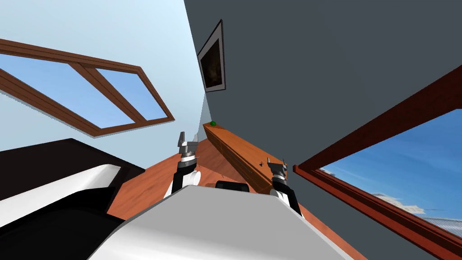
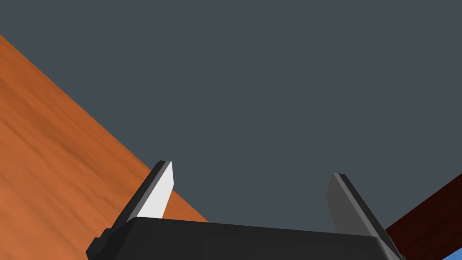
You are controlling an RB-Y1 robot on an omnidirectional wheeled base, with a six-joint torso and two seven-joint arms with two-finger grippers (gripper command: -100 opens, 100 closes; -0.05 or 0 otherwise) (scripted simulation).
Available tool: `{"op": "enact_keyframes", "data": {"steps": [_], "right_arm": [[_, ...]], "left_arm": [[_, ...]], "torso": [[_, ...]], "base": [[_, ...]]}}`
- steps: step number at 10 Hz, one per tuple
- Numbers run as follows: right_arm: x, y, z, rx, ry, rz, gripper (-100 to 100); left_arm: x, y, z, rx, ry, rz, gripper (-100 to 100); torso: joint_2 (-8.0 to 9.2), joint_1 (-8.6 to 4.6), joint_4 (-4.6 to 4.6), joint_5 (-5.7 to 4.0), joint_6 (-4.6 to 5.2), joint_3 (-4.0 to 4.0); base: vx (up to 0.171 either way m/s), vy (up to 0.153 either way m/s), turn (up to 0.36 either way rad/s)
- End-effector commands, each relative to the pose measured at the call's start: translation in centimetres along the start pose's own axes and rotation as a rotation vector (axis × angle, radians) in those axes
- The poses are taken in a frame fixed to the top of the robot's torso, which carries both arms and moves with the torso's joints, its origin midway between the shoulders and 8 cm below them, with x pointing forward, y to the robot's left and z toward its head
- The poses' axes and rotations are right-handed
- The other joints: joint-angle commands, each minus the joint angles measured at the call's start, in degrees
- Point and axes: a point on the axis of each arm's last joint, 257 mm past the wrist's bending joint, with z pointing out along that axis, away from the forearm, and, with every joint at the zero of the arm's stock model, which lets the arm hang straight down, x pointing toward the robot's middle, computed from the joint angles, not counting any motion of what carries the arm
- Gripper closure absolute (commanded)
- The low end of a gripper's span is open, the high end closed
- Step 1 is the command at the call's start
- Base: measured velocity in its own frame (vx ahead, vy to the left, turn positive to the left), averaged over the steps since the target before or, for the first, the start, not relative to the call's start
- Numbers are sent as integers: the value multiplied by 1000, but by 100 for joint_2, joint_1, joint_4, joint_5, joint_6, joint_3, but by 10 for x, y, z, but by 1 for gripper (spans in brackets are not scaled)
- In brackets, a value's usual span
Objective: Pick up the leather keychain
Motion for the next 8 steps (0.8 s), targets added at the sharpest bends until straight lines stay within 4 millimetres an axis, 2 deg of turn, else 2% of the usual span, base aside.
{"op": "enact_keyframes", "data": {"steps": [1,2,3,4,5,6,7,8], "right_arm": [[-24,2,-2,-11,-53,81,-100],[-30,0,-4,-8,-65,96,-100],[-50,3,-7,-21,-110,152,-100],[-54,2,-9,-21,-119,173,-100],[-73,6,-12,-39,-158,225,-100],[-79,5,-15,-39,-173,248,-100],[-99,9,-20,-60,-215,304,-100],[-104,8,-22,-62,-226,322,-100]], "left_arm": [[0,0,0,0,0,0,0],[0,0,0,0,0,0,0],[0,0,0,0,0,0,0],[0,0,0,0,0,0,0],[0,0,0,0,0,0,0],[0,0,0,0,0,0,0],[0,0,0,0,0,0,0],[0,0,0,0,0,0,0]], "torso": [[0,0,0,0,0,0],[-2,1,0,0,-4,0],[0,1,0,0,1,0],[-1,4,0,1,-2,0],[1,1,0,1,1,0],[-3,1,0,0,-3,-1],[0,0,0,0,2,0],[-2,3,0,1,-3,-1]], "base": [[28,22,217],[30,18,99],[33,29,185],[31,18,99],[39,21,186],[34,16,100],[34,26,190],[30,18,109]]}}
